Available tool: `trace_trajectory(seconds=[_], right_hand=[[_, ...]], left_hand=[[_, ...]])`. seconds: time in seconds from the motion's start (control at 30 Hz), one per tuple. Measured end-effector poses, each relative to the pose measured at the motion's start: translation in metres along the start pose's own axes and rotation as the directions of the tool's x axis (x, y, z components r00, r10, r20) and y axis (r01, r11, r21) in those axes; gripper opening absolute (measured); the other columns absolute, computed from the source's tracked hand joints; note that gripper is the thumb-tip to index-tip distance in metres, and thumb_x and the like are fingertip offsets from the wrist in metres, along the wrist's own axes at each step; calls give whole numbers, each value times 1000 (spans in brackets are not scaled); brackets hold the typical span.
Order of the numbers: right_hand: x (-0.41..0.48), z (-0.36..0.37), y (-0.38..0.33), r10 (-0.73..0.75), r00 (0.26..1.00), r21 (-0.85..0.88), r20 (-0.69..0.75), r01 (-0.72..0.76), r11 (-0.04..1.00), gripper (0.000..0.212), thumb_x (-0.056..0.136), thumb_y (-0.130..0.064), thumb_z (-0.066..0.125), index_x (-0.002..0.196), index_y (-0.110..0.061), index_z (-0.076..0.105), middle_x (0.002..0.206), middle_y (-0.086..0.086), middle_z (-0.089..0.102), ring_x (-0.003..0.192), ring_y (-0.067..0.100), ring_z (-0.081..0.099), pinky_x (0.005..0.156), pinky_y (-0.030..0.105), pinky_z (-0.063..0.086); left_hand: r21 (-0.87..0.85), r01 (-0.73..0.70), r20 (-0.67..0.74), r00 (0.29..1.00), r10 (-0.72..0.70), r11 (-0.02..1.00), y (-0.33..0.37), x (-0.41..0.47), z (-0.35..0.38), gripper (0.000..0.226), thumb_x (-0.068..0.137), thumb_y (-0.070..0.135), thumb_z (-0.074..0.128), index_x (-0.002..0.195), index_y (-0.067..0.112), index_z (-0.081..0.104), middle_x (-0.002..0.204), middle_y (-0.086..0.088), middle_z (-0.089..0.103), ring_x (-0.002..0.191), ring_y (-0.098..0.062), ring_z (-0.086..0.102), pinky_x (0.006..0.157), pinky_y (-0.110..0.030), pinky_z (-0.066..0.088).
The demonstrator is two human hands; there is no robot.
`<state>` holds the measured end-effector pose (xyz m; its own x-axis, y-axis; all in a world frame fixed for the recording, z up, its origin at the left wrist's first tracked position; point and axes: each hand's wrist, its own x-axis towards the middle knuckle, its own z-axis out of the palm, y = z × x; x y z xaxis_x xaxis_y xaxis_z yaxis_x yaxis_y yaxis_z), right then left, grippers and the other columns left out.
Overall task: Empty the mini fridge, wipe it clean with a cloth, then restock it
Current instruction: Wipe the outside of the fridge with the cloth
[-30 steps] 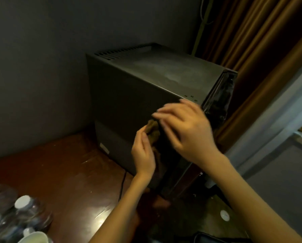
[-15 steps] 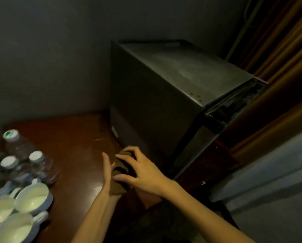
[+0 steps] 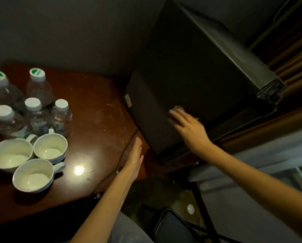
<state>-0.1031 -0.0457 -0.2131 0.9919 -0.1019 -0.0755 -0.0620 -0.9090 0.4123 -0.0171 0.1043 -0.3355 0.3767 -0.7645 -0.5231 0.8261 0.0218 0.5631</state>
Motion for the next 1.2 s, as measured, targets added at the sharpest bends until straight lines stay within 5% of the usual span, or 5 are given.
trace_trajectory(seconds=[0.23, 0.4, 0.6, 1.07, 1.2], right_hand=[[17, 37, -2, 135, 940, -70, 312, -119, 990, 65, 89, -19, 31, 153, -13, 19, 162, 5, 9, 149, 27, 12, 111, 52, 32], [-13, 42, -13, 69, 928, -48, 365, -55, 997, 55, 96, -18, 33, 151, -13, 27, 158, 8, 25, 144, 27, 27, 110, 49, 37], [-4, 24, 7, -34, 922, -306, 387, 164, 938, 73, 99, -20, 40, 150, -11, -12, 160, 11, -13, 148, 24, -10, 111, 34, -16], [34, 45, 14, -167, 924, -407, 344, 307, 861, 48, 94, -11, 36, 139, -2, 47, 152, 16, 35, 141, 29, 34, 118, 36, 19], [79, 83, -1, -134, 930, -371, 342, 265, 890, 33, 75, -13, 48, 87, -7, 78, 104, 11, 73, 95, 29, 70, 77, 38, 58]], left_hand=[[-21, 169, 69, 984, -167, 985, -35, 22, 13, 57, 101, 52, 28, 151, 23, 26, 159, 2, 22, 147, -16, 18, 118, -34, 15], [-112, 196, 96, 978, -186, 974, -36, 39, 26, 64, 101, 57, 19, 154, 22, 11, 162, 3, 8, 149, -16, 8, 119, -33, 10], [-73, 220, 97, 972, -213, 973, -42, 62, 51, 71, 98, 62, 17, 154, 20, 10, 162, -1, 9, 149, -19, 8, 119, -36, 10], [-120, 205, 61, 978, -199, 971, -51, 108, 27, 85, 88, 76, 12, 154, 23, 18, 160, 0, 19, 147, -20, 18, 119, -38, 14], [-130, 204, 39, 979, -200, 970, -57, 112, 15, 78, 93, 69, 9, 153, 20, 19, 159, -1, 23, 146, -20, 19, 117, -35, 16]])
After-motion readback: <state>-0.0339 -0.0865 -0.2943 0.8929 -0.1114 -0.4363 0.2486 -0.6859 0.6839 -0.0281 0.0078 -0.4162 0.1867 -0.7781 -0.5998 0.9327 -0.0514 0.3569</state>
